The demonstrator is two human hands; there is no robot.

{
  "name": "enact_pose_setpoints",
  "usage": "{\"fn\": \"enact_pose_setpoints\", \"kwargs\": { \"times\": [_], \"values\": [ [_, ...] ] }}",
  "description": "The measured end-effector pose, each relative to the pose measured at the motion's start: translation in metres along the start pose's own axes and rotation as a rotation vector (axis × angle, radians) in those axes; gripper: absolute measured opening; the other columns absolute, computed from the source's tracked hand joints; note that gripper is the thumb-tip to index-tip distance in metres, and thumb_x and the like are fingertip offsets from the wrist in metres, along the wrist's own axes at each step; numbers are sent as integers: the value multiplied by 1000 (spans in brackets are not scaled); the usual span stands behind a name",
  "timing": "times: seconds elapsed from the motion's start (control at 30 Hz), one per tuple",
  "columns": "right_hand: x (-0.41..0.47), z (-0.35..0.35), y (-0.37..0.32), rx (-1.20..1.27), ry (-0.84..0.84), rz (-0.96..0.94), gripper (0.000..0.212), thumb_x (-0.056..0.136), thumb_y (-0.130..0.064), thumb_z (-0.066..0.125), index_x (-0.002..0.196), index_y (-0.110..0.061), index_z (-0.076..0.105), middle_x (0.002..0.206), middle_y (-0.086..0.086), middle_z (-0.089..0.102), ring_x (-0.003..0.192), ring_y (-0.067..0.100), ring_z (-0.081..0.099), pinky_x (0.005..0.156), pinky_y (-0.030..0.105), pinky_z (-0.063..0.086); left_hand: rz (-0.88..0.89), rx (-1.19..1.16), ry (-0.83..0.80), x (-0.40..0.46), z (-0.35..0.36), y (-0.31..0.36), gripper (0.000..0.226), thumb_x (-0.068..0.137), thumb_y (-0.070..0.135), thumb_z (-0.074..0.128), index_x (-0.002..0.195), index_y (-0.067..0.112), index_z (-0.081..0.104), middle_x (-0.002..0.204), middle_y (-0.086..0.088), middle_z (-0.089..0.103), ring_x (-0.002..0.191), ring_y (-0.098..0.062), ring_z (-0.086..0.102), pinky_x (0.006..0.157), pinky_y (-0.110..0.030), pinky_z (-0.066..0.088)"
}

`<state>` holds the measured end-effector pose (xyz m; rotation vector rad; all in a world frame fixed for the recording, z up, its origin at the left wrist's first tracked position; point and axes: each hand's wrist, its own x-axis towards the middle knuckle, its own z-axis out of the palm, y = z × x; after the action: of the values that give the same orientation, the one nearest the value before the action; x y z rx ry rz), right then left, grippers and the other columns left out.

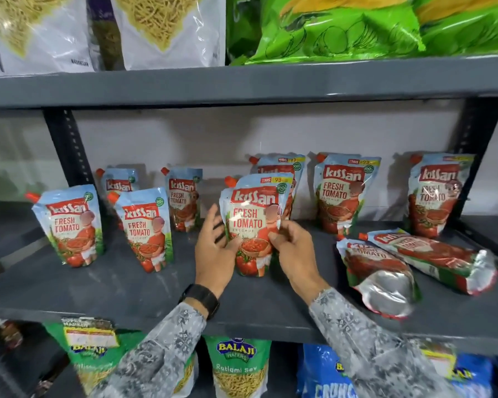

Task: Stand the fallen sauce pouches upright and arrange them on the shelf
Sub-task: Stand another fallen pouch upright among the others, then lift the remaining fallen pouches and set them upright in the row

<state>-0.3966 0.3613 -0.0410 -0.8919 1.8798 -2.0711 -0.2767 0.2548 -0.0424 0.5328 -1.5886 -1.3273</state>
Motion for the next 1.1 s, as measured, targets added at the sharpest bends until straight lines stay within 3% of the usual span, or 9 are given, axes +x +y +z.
{"fn": "enact_pose_setpoints", "kwargs": {
  "times": [0.17, 0.33, 0.47, 0.6, 0.7, 0.8, 0.9, 1.0, 1.1],
  "values": [
    [-11, 0, -3, 22, -27, 29, 32, 101, -6, 62, 98, -37, 71, 108, -15, 78, 103, 5, 75, 91, 28, 62, -27, -12, -43, -10, -6, -4, 58, 90, 10, 72, 144, 21, 55, 127, 4, 71, 113, -4, 68, 98, -36, 58],
    [-28, -11, -16, -45, -47, 21, 40, 99, -3, 66, 127, -31, 65, 124, -4, 72, 114, 7, 67, 105, 36, 56, -46, -1, 6, -22, -11, 1, 60, 91, 19, 72, 147, 21, 50, 138, 1, 62, 122, -8, 62, 104, -37, 53],
    [-46, -44, -40, -189, 25, -130, 43, 94, -10, 73, 121, -42, 62, 118, -18, 68, 106, -5, 66, 88, 8, 51, 110, 53, 172, -44, -9, 13, 49, 91, 18, 71, 137, 29, 55, 130, 8, 54, 110, 2, 60, 90, -20, 53],
    [-45, -106, -74, -498, 217, -324, 36, 94, -14, 71, 128, -26, 69, 113, -12, 73, 95, 2, 70, 85, 18, 57, 182, 76, -79, -64, 28, 35, 31, 88, 22, 69, 116, 37, 65, 111, 9, 66, 94, -7, 67, 79, -23, 55],
    [-28, -159, -78, -819, 247, -132, 30, 97, -31, 67, 123, -19, 72, 118, 2, 78, 103, 21, 73, 93, 41, 60, 27, 258, -422, -62, 67, 47, 33, 86, 41, 71, 118, 41, 66, 111, 11, 69, 92, 2, 67, 84, -24, 56],
    [-18, -207, -63, -1000, 161, 242, 55, 93, -59, 62, 120, -12, 72, 122, 14, 76, 106, 35, 72, 89, 44, 61, -219, 407, -632, -54, 114, 46, 69, 83, 60, 68, 143, 28, 54, 134, 3, 61, 114, -12, 64, 98, -37, 55],
    [-18, -231, -48, -822, 76, 416, 67, 85, -65, 70, 125, -12, 69, 123, 14, 73, 89, 34, 74, 58, 40, 67, -427, 472, -647, -46, 158, 45, 59, 82, 64, 66, 120, 18, 65, 114, -2, 68, 93, -17, 70, 80, -39, 64],
    [-14, -243, -42, -655, -4, 485, 58, 74, -66, 78, 96, -13, 68, 100, 11, 72, 75, 33, 74, 43, 36, 62, -535, 499, -586, -43, 193, 45, 77, 76, 65, 72, 124, 7, 59, 88, 1, 68, 63, -11, 70, 49, -29, 61],
    [-8, -238, -35, -494, -40, 536, 49, 80, -50, 83, 94, -6, 69, 91, 14, 71, 70, 33, 74, 45, 34, 61, -580, 494, -592, -42, 203, 41, 93, 62, 63, 84, 129, 6, 55, 109, -9, 75, 85, -24, 76, 66, -37, 65]
  ]
}}
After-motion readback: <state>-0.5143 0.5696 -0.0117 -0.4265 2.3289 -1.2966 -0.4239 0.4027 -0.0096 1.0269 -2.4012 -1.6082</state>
